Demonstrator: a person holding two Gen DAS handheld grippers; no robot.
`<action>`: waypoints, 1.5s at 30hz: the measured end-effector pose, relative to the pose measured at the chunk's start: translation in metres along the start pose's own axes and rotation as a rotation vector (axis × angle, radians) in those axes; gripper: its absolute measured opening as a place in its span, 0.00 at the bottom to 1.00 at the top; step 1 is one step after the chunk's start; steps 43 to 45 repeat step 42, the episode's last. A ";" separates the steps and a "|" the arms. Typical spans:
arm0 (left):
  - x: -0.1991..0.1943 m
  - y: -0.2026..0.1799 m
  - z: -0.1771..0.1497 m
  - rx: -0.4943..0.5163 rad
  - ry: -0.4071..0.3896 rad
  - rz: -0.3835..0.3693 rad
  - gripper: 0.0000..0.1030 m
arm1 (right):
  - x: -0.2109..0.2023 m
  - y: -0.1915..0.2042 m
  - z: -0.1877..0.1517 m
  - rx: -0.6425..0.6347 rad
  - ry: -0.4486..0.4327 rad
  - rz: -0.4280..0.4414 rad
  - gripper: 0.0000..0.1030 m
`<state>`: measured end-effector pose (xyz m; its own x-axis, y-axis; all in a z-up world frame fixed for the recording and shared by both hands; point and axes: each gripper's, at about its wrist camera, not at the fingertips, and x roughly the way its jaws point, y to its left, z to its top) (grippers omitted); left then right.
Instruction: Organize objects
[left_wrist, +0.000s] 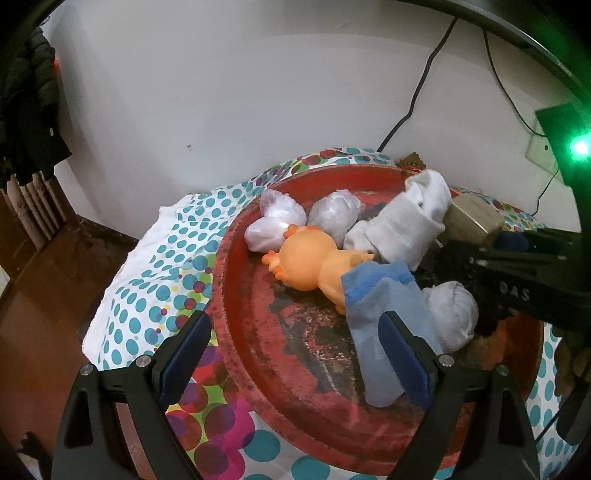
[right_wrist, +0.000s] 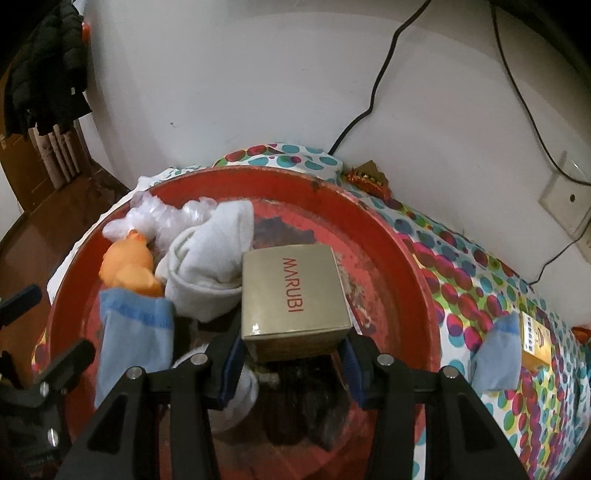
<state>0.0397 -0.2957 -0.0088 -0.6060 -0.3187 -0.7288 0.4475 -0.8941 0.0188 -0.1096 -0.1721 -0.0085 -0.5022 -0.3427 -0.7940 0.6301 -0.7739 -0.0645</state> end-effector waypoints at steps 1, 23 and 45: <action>0.000 0.001 0.000 0.000 0.000 0.002 0.88 | 0.002 0.002 0.002 0.003 0.002 0.003 0.46; 0.000 0.001 0.001 0.001 0.026 0.020 0.93 | -0.049 0.008 -0.041 0.057 0.065 -0.108 0.73; -0.006 -0.007 0.002 0.027 0.017 -0.030 0.98 | -0.064 0.021 -0.076 0.065 0.080 -0.093 0.73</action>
